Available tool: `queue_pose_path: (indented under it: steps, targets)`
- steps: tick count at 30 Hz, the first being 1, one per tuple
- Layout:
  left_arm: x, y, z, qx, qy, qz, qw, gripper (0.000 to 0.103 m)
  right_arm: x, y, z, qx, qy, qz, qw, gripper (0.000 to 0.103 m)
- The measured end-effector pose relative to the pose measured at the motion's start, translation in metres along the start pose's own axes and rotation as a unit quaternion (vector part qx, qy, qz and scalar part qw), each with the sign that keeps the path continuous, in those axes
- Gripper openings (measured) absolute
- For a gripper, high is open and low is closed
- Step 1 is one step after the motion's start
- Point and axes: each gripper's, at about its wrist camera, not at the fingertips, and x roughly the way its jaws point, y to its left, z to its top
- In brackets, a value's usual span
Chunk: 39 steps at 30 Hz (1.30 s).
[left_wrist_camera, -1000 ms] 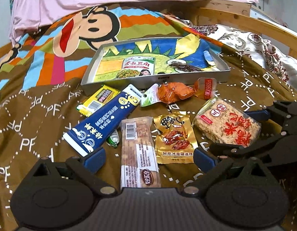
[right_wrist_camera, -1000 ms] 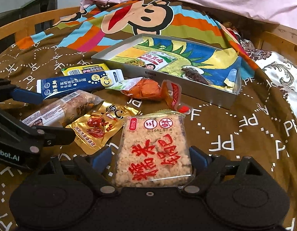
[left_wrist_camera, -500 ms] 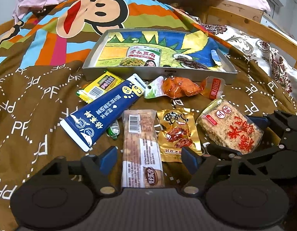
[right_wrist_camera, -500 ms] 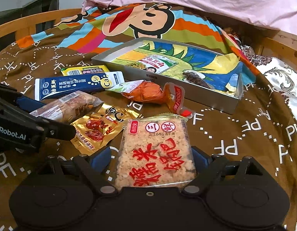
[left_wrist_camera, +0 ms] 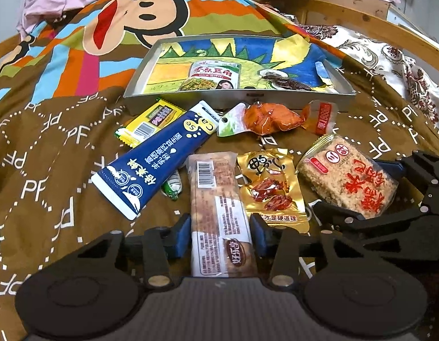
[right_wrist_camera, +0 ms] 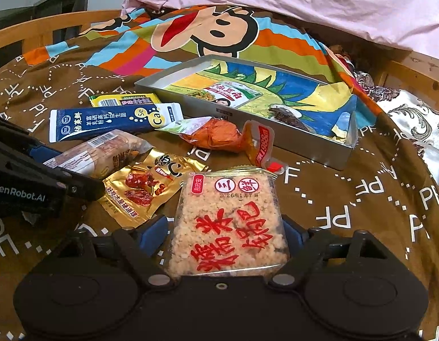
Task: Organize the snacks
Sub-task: 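Close left tool on the wrapped long bar while right tool holds the rice cracker bag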
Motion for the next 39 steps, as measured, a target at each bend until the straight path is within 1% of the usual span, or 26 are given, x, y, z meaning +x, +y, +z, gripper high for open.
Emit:
queue_pose_path:
  steps: [6,11,14,16,19,20,23,28,32,35,39]
  targets:
    - [0.003,-0.003,0.001,0.006,0.007,0.009,0.9999,0.050,0.003,-0.001,-0.003,0.000,0.003,0.002,1.000,0.086]
    - [0.005,-0.002,0.002,-0.008,0.007,0.006,0.9999,0.053,0.006,0.001,-0.005,-0.006,0.001,-0.002,1.000,0.087]
    - [0.005,-0.003,0.001,-0.010,0.006,0.009,0.9999,0.053,0.005,0.001,-0.006,-0.006,-0.003,-0.004,1.000,0.086]
    - [0.005,-0.003,0.001,-0.009,0.005,0.011,0.9999,0.053,0.004,0.002,-0.006,-0.006,-0.006,-0.007,1.000,0.084]
    - [0.004,-0.004,0.001,-0.006,0.005,0.014,0.9999,0.049,0.002,0.004,-0.007,-0.006,-0.013,-0.013,1.000,0.077]
    - [0.003,-0.005,0.000,-0.004,0.004,0.017,0.9998,0.046,0.002,0.004,-0.007,-0.006,-0.014,-0.014,1.000,0.077]
    - [0.002,-0.004,0.000,-0.004,0.002,0.018,0.9998,0.043,0.001,0.004,-0.008,-0.004,-0.018,-0.016,1.000,0.075]
    - [-0.004,-0.005,0.000,-0.003,0.006,0.020,0.9998,0.042,-0.004,0.006,-0.008,-0.005,-0.020,-0.017,1.000,0.074]
    - [-0.010,-0.006,-0.003,-0.002,0.005,0.021,0.9998,0.042,-0.011,0.012,-0.011,-0.022,-0.022,-0.021,0.999,0.074]
    - [-0.017,-0.003,-0.007,-0.016,-0.005,0.010,0.9998,0.042,-0.017,0.018,-0.013,-0.040,-0.025,-0.028,0.998,0.074]
    - [-0.024,-0.004,-0.011,-0.016,-0.015,0.003,0.9998,0.041,-0.026,0.022,-0.014,-0.059,-0.032,-0.040,0.997,0.074]
